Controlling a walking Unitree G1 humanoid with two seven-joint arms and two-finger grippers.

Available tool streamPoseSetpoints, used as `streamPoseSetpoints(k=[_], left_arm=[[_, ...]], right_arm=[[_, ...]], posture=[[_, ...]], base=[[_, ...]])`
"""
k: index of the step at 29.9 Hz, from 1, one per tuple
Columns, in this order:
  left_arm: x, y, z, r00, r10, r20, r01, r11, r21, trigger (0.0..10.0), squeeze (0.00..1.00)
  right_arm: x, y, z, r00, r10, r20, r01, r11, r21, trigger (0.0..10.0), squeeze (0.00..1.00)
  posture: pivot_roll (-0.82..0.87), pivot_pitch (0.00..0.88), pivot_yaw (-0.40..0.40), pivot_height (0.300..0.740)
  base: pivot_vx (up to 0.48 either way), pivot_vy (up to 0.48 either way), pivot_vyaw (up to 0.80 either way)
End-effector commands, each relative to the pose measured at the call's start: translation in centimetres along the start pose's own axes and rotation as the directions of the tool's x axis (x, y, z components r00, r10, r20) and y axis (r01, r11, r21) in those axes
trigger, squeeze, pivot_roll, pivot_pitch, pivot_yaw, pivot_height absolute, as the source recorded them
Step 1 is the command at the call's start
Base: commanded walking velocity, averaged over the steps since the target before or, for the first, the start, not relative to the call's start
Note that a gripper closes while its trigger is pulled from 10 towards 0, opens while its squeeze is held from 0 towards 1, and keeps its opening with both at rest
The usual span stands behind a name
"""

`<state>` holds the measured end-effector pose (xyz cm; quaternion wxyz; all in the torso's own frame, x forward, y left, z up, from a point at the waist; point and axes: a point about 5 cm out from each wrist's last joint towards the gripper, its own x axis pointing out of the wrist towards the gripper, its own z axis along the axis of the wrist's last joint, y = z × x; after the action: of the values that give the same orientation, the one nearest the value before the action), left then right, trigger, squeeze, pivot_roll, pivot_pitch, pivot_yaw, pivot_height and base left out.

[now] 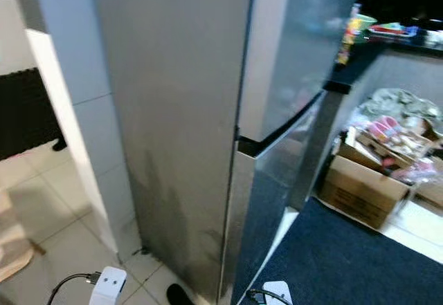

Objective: Restocking fridge

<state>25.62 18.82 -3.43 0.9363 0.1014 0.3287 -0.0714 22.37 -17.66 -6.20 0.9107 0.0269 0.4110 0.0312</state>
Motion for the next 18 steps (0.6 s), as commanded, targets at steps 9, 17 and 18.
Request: streamPoseSetpoints(k=[9,17,18], left_arm=[[-0.2,0.2,-0.5,1.000,0.003,0.007,-0.003,1.000,-0.011,10.0,0.00],[-0.1,0.5,0.2,0.997,0.057,0.052,-0.051,0.992,-0.112,10.0,0.00],[-0.1,0.5,0.2,0.997,0.057,0.052,-0.051,0.992,-0.112,10.0,0.00]], right_arm=[[-0.1,0.1,-0.5,1.000,0.022,-0.003,-0.022,0.999,-0.034,10.0,0.00],[0.0,-0.6,1.5,0.998,0.040,0.050,-0.035,0.996,-0.087,10.0,0.00],[0.0,-0.6,1.5,0.998,0.040,0.050,-0.035,0.996,-0.087,10.0,0.00]], posture=[[-0.06,0.045,0.009,0.740],[-0.02,0.025,-0.040,0.740],[-0.02,0.025,-0.040,0.740]], base=[[0.000,0.000,0.00],[0.000,0.000,0.00],[0.000,0.000,0.00]])
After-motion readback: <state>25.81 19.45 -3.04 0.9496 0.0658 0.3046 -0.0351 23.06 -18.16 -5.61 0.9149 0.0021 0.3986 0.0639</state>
